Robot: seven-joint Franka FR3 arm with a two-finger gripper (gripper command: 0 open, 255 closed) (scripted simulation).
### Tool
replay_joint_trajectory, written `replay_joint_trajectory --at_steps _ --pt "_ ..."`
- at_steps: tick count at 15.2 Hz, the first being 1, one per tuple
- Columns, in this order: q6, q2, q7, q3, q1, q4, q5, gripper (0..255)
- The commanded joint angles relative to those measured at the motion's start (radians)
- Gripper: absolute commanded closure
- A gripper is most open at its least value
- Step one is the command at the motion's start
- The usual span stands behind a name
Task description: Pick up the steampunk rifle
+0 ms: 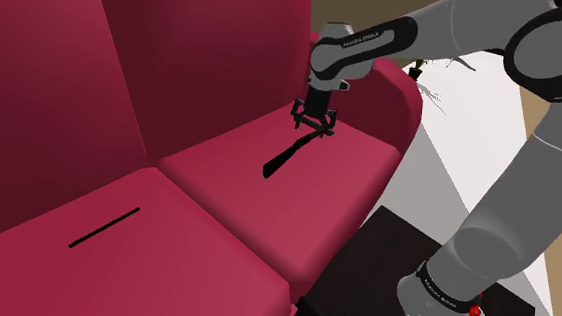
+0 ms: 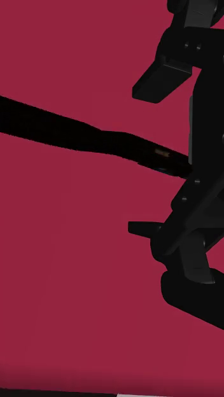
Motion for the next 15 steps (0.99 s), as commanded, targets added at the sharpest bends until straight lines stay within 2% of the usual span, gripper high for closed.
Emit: replay_joint_trajectory --at_steps 1,4,11,13,14,15 --pt "0.033 0.067 0.054 -0.017 -0.013 0.046 0.005 0" --pt "0.059 0.133 0.116 -0.037 -0.025 0.101 0.014 0" --pt "0.147 0.185 0.106 -0.035 -0.025 0.064 0.020 0" --pt "0.147 0.185 0.106 -0.035 -0.025 0.064 0.020 0" --pt "0.147 0.186 0.106 -0.035 -0.025 0.064 0.020 255" --pt "0.148 0.186 0.105 -0.035 -0.026 0.063 0.020 255"
